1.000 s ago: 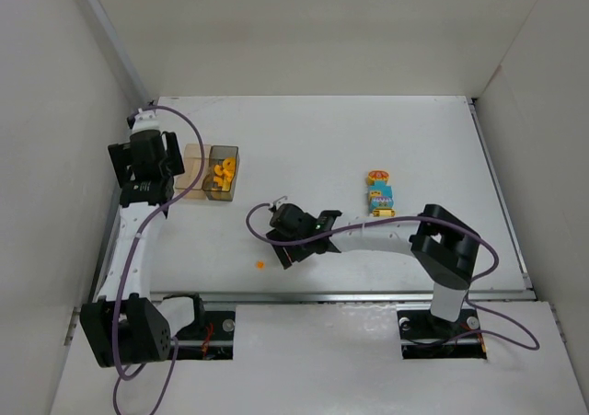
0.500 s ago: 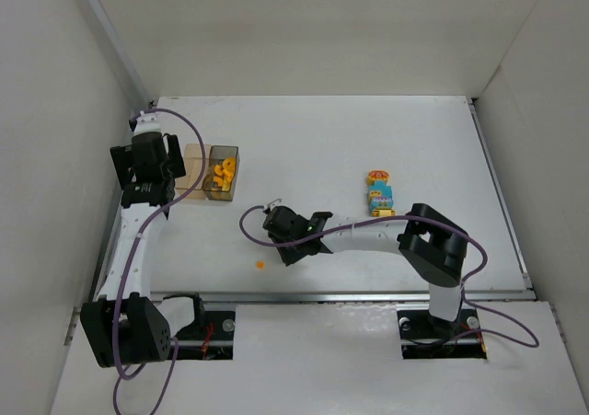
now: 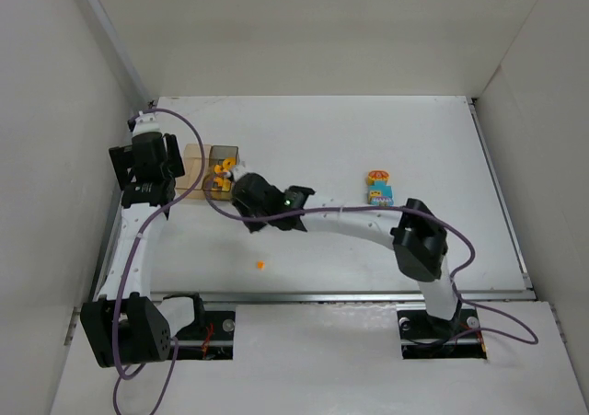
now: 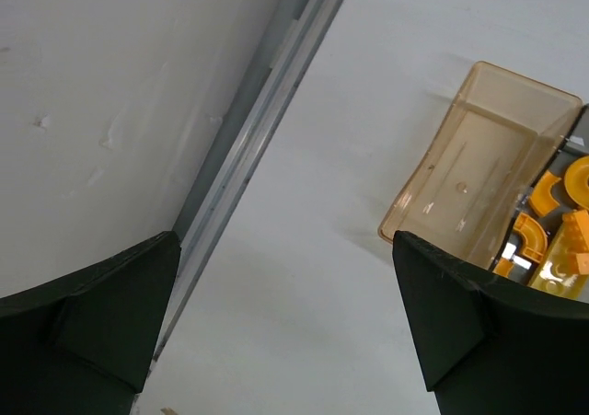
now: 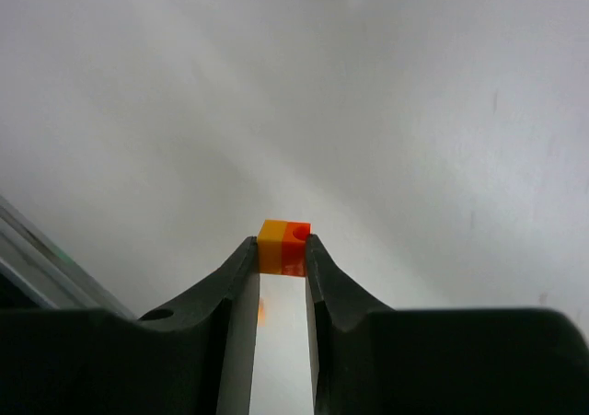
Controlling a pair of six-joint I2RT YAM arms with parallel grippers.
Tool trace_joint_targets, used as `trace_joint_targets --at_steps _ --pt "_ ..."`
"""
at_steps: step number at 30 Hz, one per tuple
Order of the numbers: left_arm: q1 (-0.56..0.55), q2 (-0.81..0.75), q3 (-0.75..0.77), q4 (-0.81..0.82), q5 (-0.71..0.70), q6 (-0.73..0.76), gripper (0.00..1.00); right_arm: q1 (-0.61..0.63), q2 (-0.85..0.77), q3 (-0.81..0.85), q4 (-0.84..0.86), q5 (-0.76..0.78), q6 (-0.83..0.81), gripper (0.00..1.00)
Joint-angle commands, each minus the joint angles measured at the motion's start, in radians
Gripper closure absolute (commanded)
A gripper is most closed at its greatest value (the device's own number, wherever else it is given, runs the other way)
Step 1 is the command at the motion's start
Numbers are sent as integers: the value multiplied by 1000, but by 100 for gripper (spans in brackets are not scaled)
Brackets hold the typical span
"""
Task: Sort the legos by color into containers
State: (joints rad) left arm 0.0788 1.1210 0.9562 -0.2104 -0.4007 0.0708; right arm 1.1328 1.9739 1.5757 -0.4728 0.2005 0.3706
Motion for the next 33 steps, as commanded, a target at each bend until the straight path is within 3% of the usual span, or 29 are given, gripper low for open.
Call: trace_joint_targets --at_steps 1,4,7,12,15,19,22,23,24,27,33 --pt "3 -27 -11 49 -108 -31 0 -10 107 332 42 112 -137 100" --pt "3 -27 -11 60 -199 -55 0 -65 260 618 13 122 -148 100" --pt "3 -36 -22 71 -308 -89 0 -119 348 737 55 122 -159 100" --pt "3 -12 -42 106 -354 -98 0 -150 405 710 315 8 -339 100" --pt "12 8 -42 115 -354 -80 0 -150 501 829 327 -1 -393 100" --pt "21 30 -42 134 -381 -80 0 -159 552 840 359 -1 -403 90" --pt "21 51 -42 143 -397 -71 0 -159 574 840 368 -1 -403 89" --pt "21 60 -42 143 -397 -71 0 -159 574 840 369 -1 -403 85" --pt "21 60 -42 143 -397 -71 0 -159 574 831 369 -1 -403 62" --pt "21 71 -42 143 -388 -71 0 -159 571 807 378 -1 -391 22" --pt "21 71 -42 143 -368 -71 0 -159 485 739 378 8 -372 15"
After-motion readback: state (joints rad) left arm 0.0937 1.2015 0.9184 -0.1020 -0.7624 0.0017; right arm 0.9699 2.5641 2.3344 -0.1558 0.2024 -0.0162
